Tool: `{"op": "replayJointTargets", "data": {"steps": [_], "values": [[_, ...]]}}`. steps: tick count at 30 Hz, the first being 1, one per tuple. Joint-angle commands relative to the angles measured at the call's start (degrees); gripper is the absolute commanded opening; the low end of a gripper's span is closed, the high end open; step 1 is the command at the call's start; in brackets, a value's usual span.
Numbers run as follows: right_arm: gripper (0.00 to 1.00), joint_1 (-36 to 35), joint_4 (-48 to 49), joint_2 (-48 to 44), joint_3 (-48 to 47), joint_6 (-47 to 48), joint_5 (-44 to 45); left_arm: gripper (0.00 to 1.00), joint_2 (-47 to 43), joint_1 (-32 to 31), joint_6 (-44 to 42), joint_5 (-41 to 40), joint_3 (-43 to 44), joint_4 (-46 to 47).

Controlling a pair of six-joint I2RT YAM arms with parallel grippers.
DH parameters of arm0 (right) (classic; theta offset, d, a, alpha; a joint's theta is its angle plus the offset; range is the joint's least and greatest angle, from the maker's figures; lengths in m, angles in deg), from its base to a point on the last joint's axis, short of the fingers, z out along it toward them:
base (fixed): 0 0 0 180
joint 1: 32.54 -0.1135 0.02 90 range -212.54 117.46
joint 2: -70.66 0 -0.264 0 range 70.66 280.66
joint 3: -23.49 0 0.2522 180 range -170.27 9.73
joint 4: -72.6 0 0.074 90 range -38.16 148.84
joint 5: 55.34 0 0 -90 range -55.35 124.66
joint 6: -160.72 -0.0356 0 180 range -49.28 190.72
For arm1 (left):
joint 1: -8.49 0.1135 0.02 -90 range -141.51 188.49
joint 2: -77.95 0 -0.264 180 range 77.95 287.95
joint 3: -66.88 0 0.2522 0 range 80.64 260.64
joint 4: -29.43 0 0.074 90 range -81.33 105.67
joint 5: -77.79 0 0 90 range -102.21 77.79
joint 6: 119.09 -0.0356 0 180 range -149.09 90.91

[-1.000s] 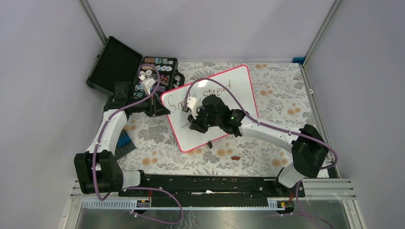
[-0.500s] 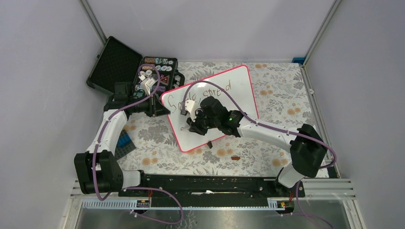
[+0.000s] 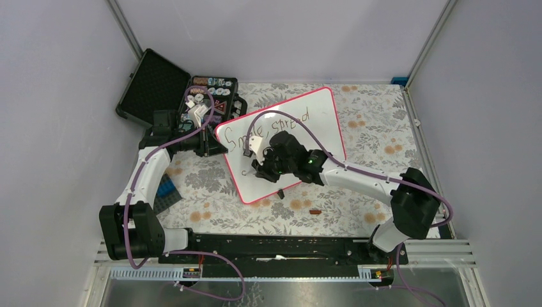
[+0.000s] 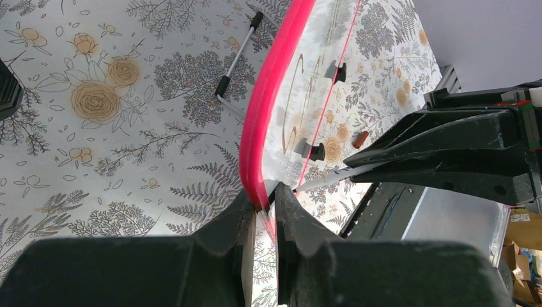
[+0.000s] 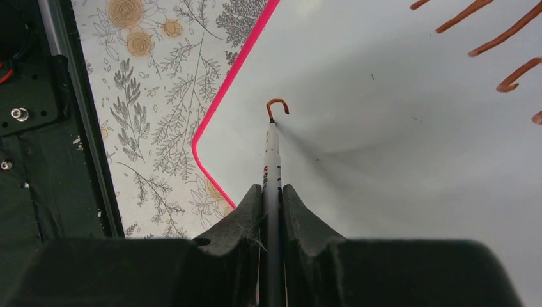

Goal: Write a sentence on the whiteboard

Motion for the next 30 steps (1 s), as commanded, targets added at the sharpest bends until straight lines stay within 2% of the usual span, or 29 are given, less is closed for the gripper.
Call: {"op": "replayJointTargets", "data": {"steps": [1,11,30], "values": [[0.00,-0.02,-1.05,-2.72,1.53,1.56,3.60,0.00,-1.09,-0.67,-2.06,-1.27,-0.43,3.00],[0.00,-0.03,-1.63,-2.88,2.40,1.42,0.83,0.00,-1.09,-0.67,-1.88,-1.33,-0.17,3.00],[0.00,-1.31,-2.21,0.98,-4.09,0.26,-2.14,0.00,-1.27,-0.67,-2.22,-1.47,-0.42,3.00]]}}
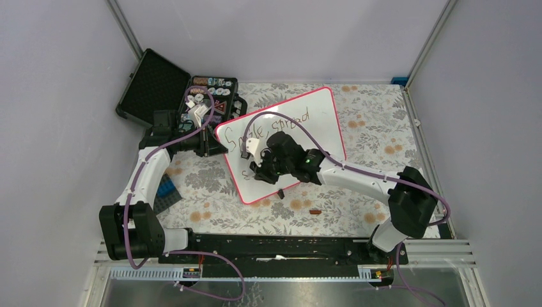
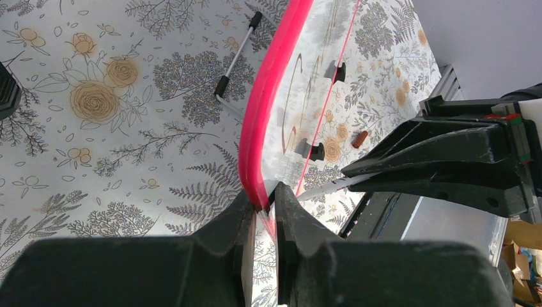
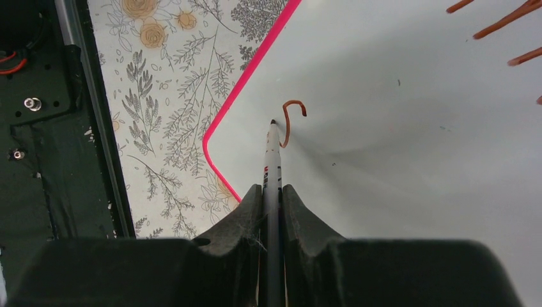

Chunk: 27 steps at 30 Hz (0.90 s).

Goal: Write a sentence on the whiteboard

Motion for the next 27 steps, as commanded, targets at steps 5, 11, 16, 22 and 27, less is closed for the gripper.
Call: {"op": "replayJointTargets", "data": {"steps": [5,11,16,22,27], "values": [[0.00,-0.55,-0.23,-2.93,-2.19,-0.02,-2.14,0.00,-1.22,-0.65,-2.23,-1.50,-0.39,2.91],[0.00,0.68,-1.59,-5.94,-0.22,0.16,-3.34,0.00,-1.40,-0.63,-2.15,-1.45,-0.39,2.91],[0.00,1.43,-1.49,-5.74,0.00,0.44,-1.64,0.00,-1.46,-0.69,-2.10,-1.51,-0.39,2.91],[0.00,1.98,-1.52,-3.57,-0.96,0.47,0.78,0.00,-1.48,-0.74,-2.02,-1.52,-0.21,2.91],[0.00,2.72,-1.53,-2.79,-1.67,0.21,1.61,0.00,-1.49,-0.72,-2.06,-1.51,-0.34,2.91]]}}
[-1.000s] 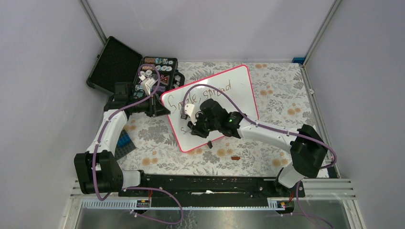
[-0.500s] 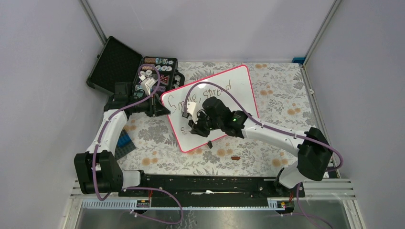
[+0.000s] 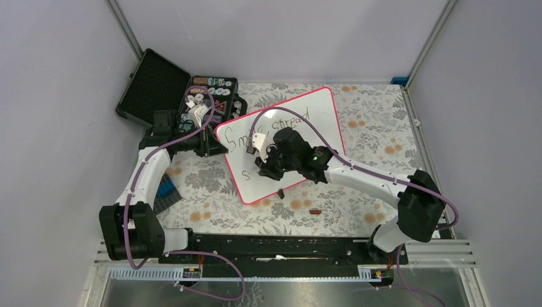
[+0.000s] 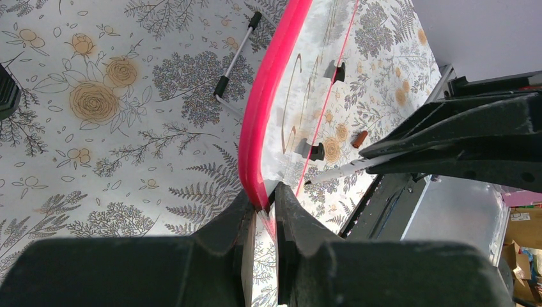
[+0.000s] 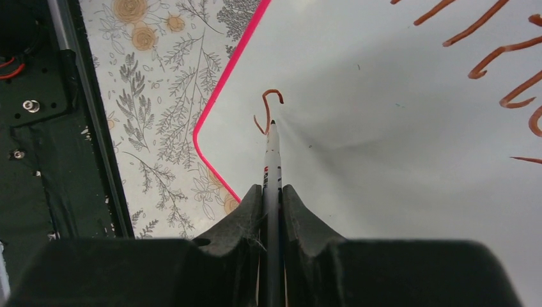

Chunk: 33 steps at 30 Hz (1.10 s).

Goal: Write a sentence on the whiteboard

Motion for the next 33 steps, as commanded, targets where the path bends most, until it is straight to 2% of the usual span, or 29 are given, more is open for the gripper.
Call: {"op": "replayJointTargets", "data": {"steps": [1,33], "values": [[0.00,1.00,0.50,0.95,-1.41,0.18,1.72,0.00,-1.31,-0.61,-2.08,-1.52,-0.31,2.91],[0.00,2.69,0.47,1.68,-3.51,-0.39,-1.22,0.00,-0.84,-0.67,-1.95,-1.60,0.05,2.91]]}}
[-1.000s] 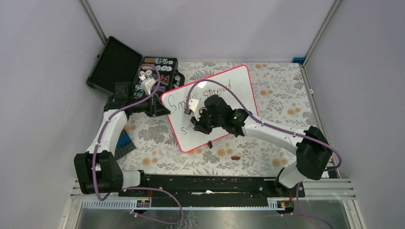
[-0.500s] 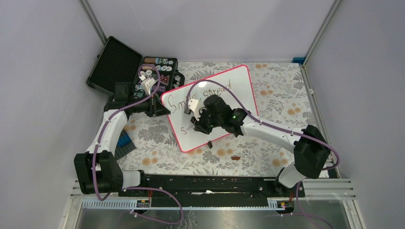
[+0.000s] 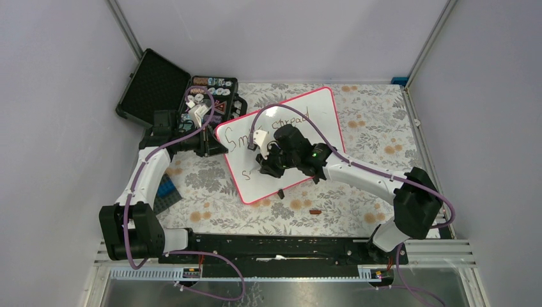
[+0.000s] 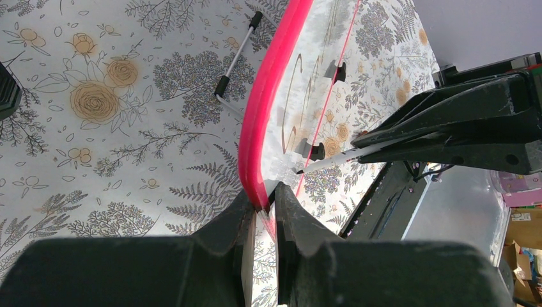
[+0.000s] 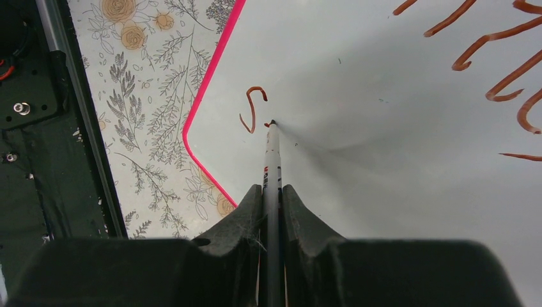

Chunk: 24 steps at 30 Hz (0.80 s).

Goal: Write a sentence on the whiteboard

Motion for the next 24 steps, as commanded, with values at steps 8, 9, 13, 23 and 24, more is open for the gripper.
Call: {"op": "replayJointTargets", "data": {"steps": [8,9,13,23,24], "values": [[0.00,0.62,1.07,0.54,-2.87,0.00,0.01,0.00,-0.85,-0.64,-1.88,-1.51,0.05,2.94],[0.00,0.59,1.01,0.61,-2.92,0.00,0.10,0.00,-0.93,-0.63,-1.90,-1.52,0.05,2.92],[0.00,0.56,0.93,0.71,-2.96,0.09,0.19,0.00,-0.93,-0.63,-1.99,-1.56,-0.04,2.91],[0.00,1.26,0.82,0.30,-1.63,0.18,2.12,0.00,-1.05,-0.63,-1.90,-1.65,-0.05,2.91],[0.00,1.45,0.85,0.09,-1.38,0.21,2.12,0.00,-1.03,-0.63,-1.90,-1.64,0.01,2.89]]}}
